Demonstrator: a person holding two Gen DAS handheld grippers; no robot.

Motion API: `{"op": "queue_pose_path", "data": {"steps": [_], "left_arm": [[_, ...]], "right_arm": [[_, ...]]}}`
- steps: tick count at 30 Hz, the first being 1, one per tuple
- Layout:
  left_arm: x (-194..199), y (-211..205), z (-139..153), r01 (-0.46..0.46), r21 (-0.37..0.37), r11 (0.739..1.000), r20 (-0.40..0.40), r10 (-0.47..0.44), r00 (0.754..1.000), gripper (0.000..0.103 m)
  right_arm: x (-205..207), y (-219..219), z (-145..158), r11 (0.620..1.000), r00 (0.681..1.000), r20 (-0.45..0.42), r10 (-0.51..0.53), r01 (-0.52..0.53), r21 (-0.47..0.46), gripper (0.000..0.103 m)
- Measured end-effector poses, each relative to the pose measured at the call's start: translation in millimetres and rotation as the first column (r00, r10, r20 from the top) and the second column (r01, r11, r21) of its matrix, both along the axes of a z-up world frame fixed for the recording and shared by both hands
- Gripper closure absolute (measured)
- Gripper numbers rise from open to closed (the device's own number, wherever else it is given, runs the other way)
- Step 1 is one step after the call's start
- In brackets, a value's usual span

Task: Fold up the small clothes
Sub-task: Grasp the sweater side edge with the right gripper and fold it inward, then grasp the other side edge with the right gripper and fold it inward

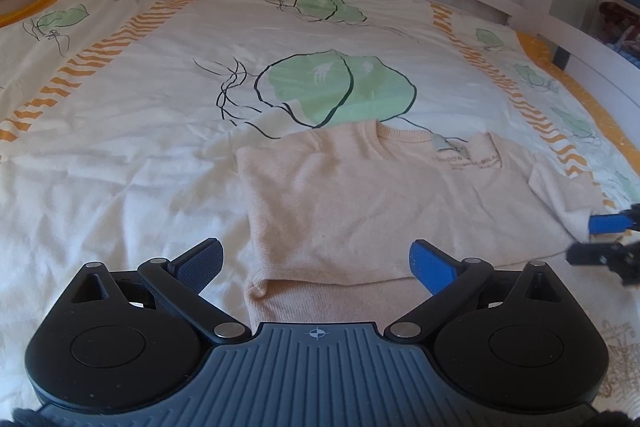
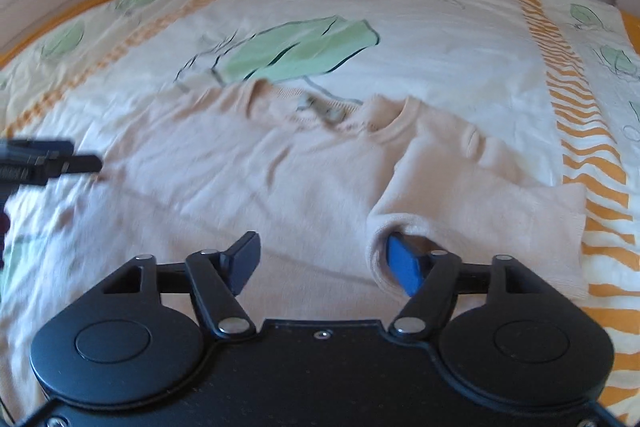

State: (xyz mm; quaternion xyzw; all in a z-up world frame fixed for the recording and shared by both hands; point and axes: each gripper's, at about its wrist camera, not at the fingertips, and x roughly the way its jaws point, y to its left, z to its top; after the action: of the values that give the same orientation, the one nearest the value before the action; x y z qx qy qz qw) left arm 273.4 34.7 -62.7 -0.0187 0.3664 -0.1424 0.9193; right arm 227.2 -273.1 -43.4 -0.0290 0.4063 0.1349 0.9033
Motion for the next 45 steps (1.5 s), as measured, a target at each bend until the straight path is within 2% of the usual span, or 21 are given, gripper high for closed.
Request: {"op": "queue_pose_path", "data": {"steps": [1, 3, 6, 13, 17, 21, 22, 24, 26, 27, 30, 33, 34, 37, 39, 41, 43, 45], "left_arm": [[0, -1, -1, 0.001, 0.004, 1.0, -0.009, -0.001, 1.0, 0.002], [-1, -3, -2, 0.007, -0.002, 1.0, -0.018, -0.007, 1.0, 0.002], [-3, -6, -3, 0.019, 0.009, 1.0, -0.006, -0.019, 1.0, 0.002], [-3, -10, -6, 0.042, 0.02, 0.999, -0.014, -0.042, 0.999, 0.002], [-2, -12, -5, 0.051, 0.014, 0.999, -0.015, -0.051, 0.999, 0.002], [-2, -12, -5, 0.054, 0.005, 0.999, -0.02, -0.054, 0.998, 0.002], [-2, -11, -4, 0.054, 0.003, 0.999, -0.022, -0.053, 0.998, 0.002], [-1, -11, -4, 0.053, 0.0, 0.999, -0.023, -0.053, 0.998, 0.002], [-1, -11, -4, 0.053, -0.003, 0.999, -0.022, -0.053, 0.998, 0.002], [-2, -11, -3, 0.053, -0.005, 0.999, -0.021, -0.053, 0.998, 0.002], [-2, -11, -3, 0.054, -0.014, 0.998, -0.022, -0.054, 0.998, 0.002], [-2, -13, -4, 0.057, -0.019, 0.998, -0.027, -0.057, 0.998, 0.002], [-2, -13, -4, 0.057, -0.015, 0.998, -0.028, -0.058, 0.998, 0.002], [-2, -12, -5, 0.055, -0.011, 0.998, -0.032, -0.055, 0.998, 0.002], [-2, -10, -5, 0.049, -0.013, 0.999, -0.033, -0.05, 0.998, 0.002], [-2, -8, -4, 0.043, -0.018, 0.999, -0.029, -0.044, 0.999, 0.002], [-1, -8, -3, 0.043, -0.024, 0.999, -0.027, -0.043, 0.999, 0.002], [-1, -9, -3, 0.046, -0.025, 0.999, -0.027, -0.047, 0.999, 0.002]], "right_arm": [[-5, -3, 1, 1.0, 1.0, 0.005, 0.001, -0.001, -0.002, 0.016], [-9, -17, 4, 0.999, 0.999, 0.008, -0.039, 0.038, 0.014, 0.016], [-9, -45, 10, 0.986, 0.99, 0.02, -0.143, 0.14, 0.092, 0.013], [0, -112, 5, 0.893, 0.913, 0.004, -0.408, 0.398, 0.212, 0.012], [15, -137, -5, 0.856, 0.883, -0.004, -0.47, 0.457, 0.24, 0.012], [30, -144, -18, 0.865, 0.89, -0.028, -0.455, 0.449, 0.222, 0.016], [32, -144, -21, 0.869, 0.894, -0.038, -0.447, 0.444, 0.217, 0.02], [36, -142, -25, 0.868, 0.891, -0.064, -0.45, 0.454, 0.203, 0.036], [34, -139, -21, 0.861, 0.882, -0.059, -0.467, 0.469, 0.195, 0.068], [33, -135, -17, 0.864, 0.885, -0.05, -0.463, 0.463, 0.199, 0.074], [32, -119, 3, 0.874, 0.911, -0.033, -0.411, 0.404, 0.269, 0.079], [32, -84, 25, 0.884, 0.953, -0.007, -0.304, 0.285, 0.37, 0.079], [32, -70, 30, 0.89, 0.964, 0.005, -0.267, 0.244, 0.385, 0.075], [31, -30, 34, 0.915, 0.988, 0.032, -0.148, 0.125, 0.384, 0.075], [28, -13, 32, 0.939, 0.994, 0.053, -0.099, 0.076, 0.335, 0.073], [25, -9, 26, 0.964, 0.993, 0.065, -0.094, 0.075, 0.257, 0.053], [22, -21, 21, 0.965, 0.99, 0.045, -0.133, 0.119, 0.235, 0.045], [16, -41, 17, 0.958, 0.977, 0.041, -0.21, 0.197, 0.21, 0.045]]}}
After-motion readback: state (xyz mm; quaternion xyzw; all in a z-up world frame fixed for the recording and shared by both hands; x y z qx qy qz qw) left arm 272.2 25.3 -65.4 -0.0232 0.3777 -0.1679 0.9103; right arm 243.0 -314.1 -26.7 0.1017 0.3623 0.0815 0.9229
